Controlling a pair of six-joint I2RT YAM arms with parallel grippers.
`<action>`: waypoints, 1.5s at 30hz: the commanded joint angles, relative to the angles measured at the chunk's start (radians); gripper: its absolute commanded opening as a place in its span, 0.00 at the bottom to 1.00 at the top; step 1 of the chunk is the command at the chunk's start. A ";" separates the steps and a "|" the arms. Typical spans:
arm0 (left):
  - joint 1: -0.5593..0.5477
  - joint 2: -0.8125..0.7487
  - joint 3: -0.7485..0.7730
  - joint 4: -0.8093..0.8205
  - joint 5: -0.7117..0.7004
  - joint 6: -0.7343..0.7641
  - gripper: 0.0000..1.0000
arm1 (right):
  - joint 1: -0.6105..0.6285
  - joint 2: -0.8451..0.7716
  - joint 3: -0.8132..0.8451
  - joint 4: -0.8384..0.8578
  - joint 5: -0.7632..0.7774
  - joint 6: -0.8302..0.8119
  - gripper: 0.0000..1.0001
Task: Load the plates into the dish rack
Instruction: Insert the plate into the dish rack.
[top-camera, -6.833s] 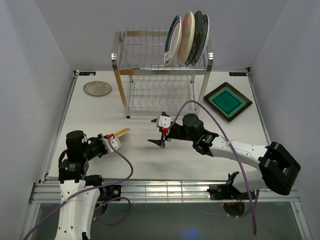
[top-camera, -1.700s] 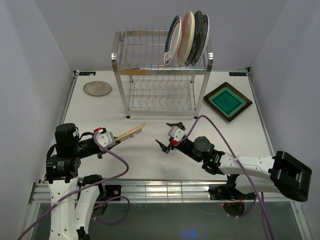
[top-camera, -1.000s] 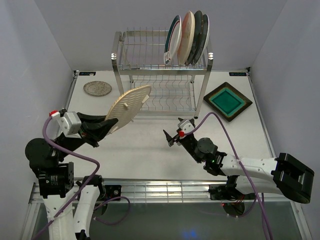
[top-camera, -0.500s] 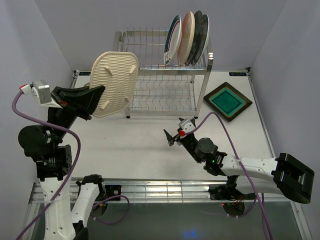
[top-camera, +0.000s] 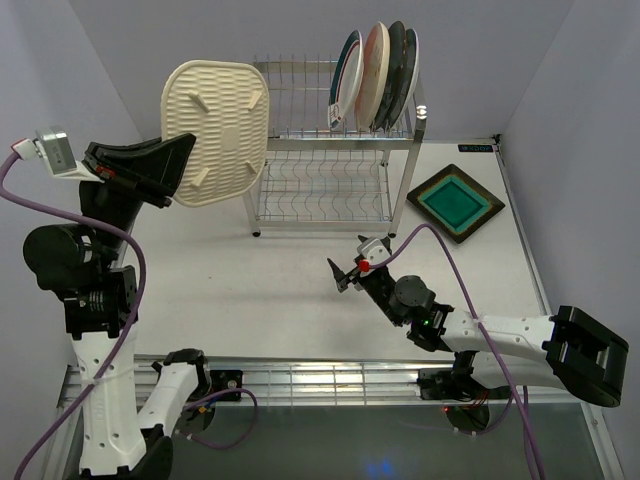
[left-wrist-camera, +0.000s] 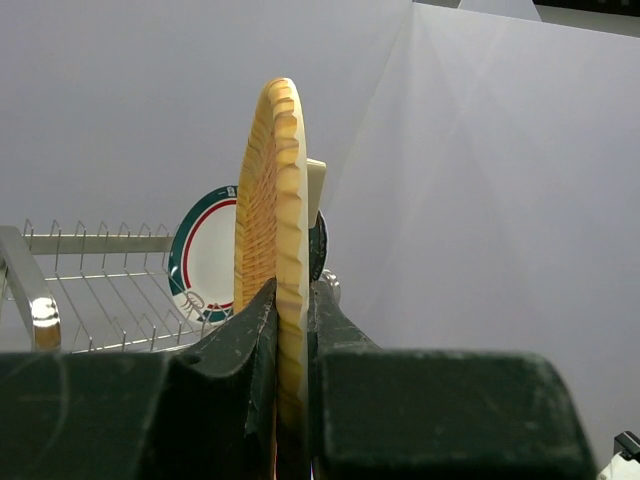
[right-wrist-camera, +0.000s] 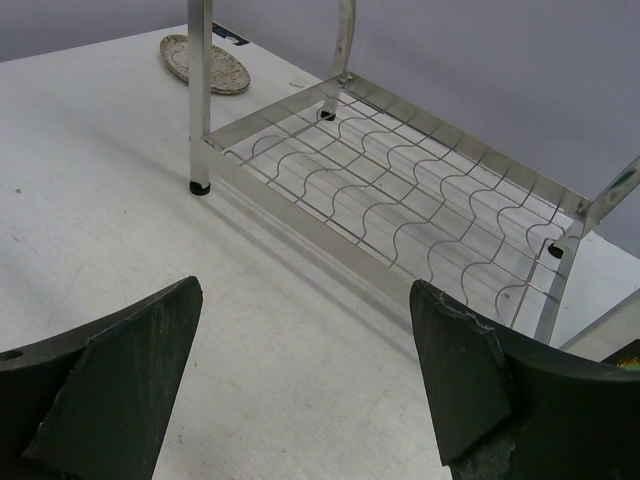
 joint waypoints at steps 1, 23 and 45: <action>0.003 -0.036 0.006 0.076 -0.051 -0.035 0.00 | 0.000 -0.003 0.008 0.068 0.018 0.010 0.90; 0.003 -0.108 -0.151 0.278 -0.047 -0.060 0.00 | 0.000 -0.005 0.016 0.059 0.016 0.022 0.90; 0.005 -0.160 -0.218 0.407 -0.014 -0.065 0.00 | -0.001 0.010 0.028 0.043 0.022 0.022 0.90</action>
